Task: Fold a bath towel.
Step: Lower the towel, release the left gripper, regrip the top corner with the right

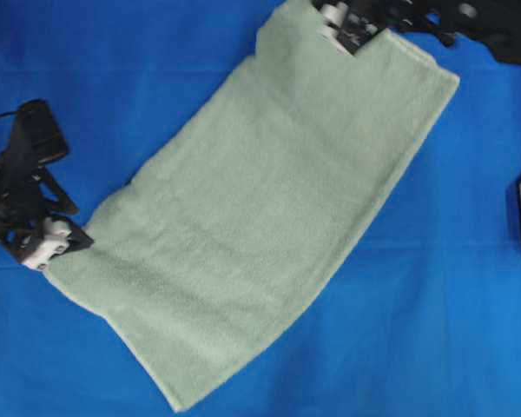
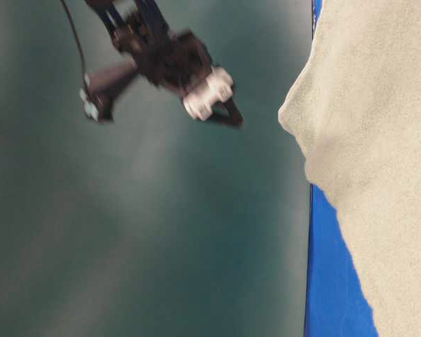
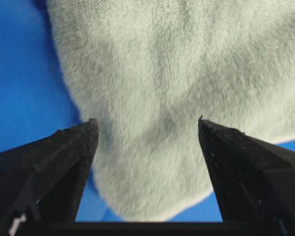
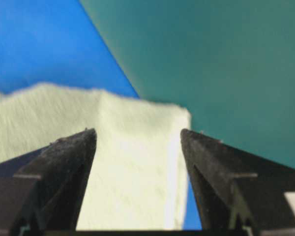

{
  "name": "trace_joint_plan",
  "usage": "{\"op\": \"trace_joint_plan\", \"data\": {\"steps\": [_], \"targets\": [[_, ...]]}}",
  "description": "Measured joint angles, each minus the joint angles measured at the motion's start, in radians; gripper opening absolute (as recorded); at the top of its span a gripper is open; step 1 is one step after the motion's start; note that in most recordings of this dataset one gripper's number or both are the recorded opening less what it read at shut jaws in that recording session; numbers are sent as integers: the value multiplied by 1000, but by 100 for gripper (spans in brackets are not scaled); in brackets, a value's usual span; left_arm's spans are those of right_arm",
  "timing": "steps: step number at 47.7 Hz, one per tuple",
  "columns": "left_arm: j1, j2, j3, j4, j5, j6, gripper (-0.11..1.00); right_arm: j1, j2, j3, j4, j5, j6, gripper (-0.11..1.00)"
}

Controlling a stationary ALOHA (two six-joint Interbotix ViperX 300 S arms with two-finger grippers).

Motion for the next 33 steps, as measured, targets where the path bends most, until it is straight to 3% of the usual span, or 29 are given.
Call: {"op": "trace_joint_plan", "data": {"steps": [9, 15, 33], "targets": [[78, -135, 54, 3, 21, -2, 76, -72, -98, 160, 74, -29, 0, 66], [118, -158, 67, 3, 21, 3, 76, -123, -95, 219, 86, -98, 0, 66], [156, -87, 84, 3, -11, 5, 76, -224, 100, 216, 63, -227, -3, 66]]}}
